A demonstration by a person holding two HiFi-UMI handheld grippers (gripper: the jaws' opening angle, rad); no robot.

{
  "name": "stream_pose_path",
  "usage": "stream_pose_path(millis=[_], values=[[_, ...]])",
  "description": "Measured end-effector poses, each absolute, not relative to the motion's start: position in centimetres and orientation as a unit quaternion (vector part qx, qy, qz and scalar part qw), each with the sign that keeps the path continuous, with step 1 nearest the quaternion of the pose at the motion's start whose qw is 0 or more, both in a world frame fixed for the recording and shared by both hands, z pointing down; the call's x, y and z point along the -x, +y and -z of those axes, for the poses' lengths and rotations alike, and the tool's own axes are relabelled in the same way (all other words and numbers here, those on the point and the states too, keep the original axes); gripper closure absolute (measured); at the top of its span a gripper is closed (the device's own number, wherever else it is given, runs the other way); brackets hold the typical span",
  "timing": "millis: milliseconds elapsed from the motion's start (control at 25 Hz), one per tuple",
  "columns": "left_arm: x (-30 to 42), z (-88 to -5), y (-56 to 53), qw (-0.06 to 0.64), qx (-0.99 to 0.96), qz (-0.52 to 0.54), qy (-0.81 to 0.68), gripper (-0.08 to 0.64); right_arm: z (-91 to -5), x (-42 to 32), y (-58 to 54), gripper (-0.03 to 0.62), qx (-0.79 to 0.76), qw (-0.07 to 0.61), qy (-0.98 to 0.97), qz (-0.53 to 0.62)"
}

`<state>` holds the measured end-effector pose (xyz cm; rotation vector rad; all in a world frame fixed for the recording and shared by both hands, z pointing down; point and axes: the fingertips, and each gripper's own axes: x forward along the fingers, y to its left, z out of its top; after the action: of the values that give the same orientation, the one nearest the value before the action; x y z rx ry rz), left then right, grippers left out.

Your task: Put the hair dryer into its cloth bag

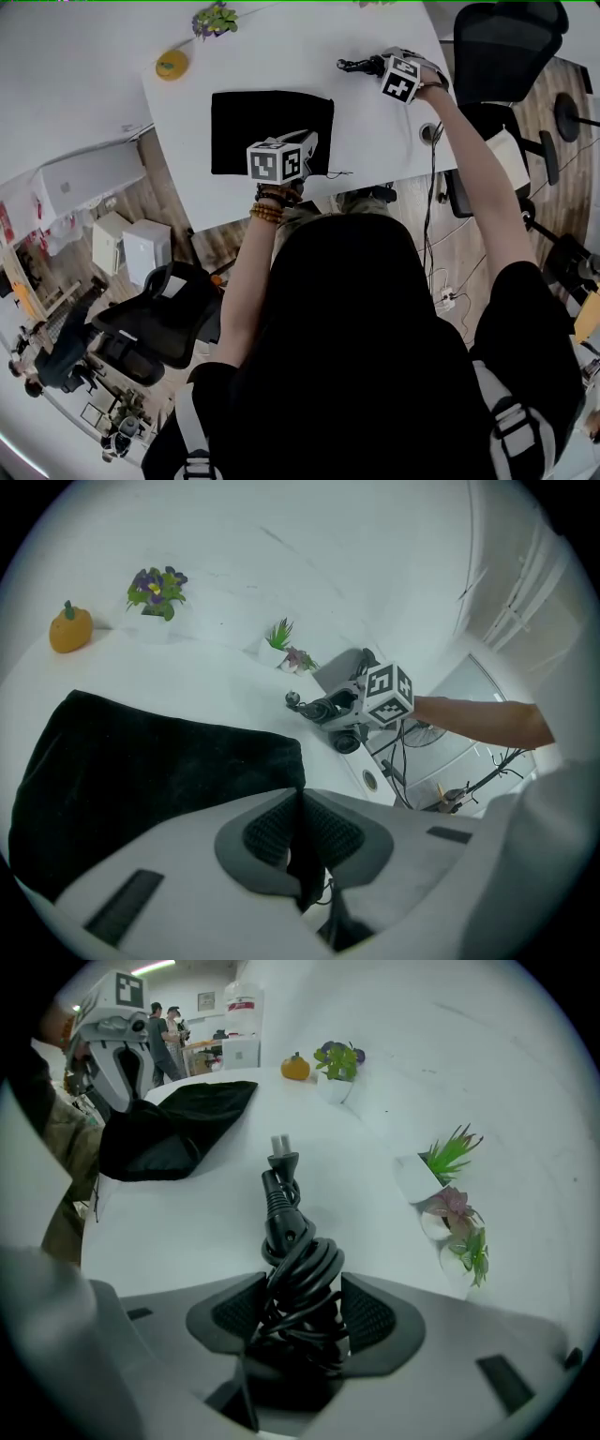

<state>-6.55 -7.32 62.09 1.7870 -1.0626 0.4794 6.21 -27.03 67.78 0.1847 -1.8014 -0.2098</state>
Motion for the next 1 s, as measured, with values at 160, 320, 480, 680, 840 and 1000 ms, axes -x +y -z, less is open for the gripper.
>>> stream_pose_path(millis=[160,320,480,680,840,1000], values=[[6.0,-62.0,-7.1,0.479,-0.737,-0.204,-0.43,0.52,-66.5,-6.6,-23.8,0.331,-0.067,0.6,-0.79,0.103],[5.7,-62.2,-6.7,0.478,-0.738,-0.211,-0.427,0.52,-66.5,-6.8,-20.0,0.333,-0.051,0.591,-0.798,0.104],[5.7,-62.1,-6.4,0.471,-0.739,-0.219,-0.43,0.52,-67.0,-7.3,-16.8,0.333,-0.038,0.59,-0.799,0.109],[5.1,-61.9,-6.0,0.47,-0.742,-0.216,-0.427,0.52,-66.6,-7.2,-13.4,0.333,-0.036,0.576,-0.81,0.098],[4.7,-61.7,-5.6,0.465,-0.743,-0.216,-0.431,0.52,-66.3,-6.7,-11.3,0.333,-0.027,0.581,-0.807,0.101],[4.6,-61.4,-5.7,0.457,-0.747,-0.21,-0.436,0.52,-66.4,-5.1,-9.8,0.333,-0.015,0.587,-0.802,0.107]])
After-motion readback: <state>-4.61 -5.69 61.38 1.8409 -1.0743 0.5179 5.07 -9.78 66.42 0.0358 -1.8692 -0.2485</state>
